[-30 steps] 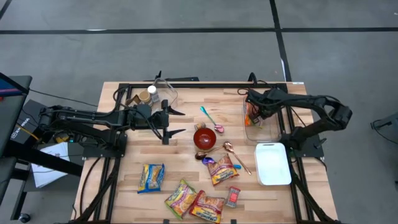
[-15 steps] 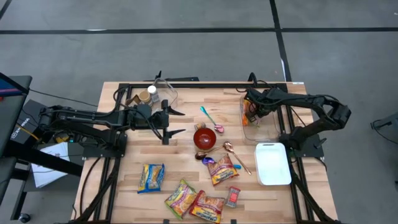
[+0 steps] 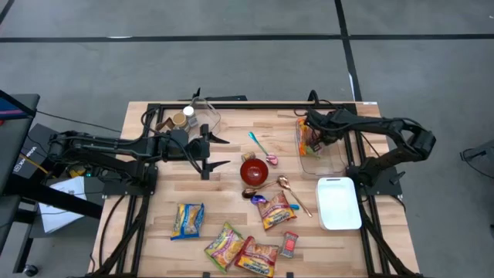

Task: Pick & Place Food Item
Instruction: Put the top green noodle pack into the right transparent bin, then put the top blue spoon into the white bin

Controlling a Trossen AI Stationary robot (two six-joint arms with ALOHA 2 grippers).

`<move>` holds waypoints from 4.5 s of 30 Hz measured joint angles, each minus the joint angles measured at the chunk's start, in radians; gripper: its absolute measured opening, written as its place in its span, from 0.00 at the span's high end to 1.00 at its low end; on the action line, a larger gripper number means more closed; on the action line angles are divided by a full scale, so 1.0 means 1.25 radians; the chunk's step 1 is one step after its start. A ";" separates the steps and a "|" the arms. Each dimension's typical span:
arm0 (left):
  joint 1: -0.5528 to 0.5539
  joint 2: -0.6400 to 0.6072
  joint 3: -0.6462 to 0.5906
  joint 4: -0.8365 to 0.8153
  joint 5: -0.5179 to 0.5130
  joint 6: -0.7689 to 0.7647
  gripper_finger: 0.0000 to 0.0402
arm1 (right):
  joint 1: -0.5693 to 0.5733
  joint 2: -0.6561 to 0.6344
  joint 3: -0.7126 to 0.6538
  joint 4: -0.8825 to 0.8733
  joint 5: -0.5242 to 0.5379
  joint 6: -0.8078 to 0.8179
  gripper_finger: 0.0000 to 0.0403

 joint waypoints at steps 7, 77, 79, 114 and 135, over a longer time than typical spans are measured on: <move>0.000 0.000 0.000 0.000 0.000 0.000 0.26 | 0.014 -0.076 0.000 -0.077 0.030 0.057 1.00; 0.000 0.128 -0.001 0.136 0.031 0.078 0.26 | 0.803 -0.036 -0.114 0.746 0.204 -0.451 0.65; 0.000 0.128 -0.001 0.136 0.032 0.078 0.26 | 0.803 0.000 -0.090 0.744 0.222 -0.474 0.65; 0.000 0.128 0.000 0.126 0.031 0.078 0.26 | 0.659 0.222 0.033 0.557 0.215 -0.507 0.65; 0.000 0.128 0.000 0.126 0.032 0.078 0.26 | 0.616 0.221 0.033 0.588 0.134 -0.520 0.65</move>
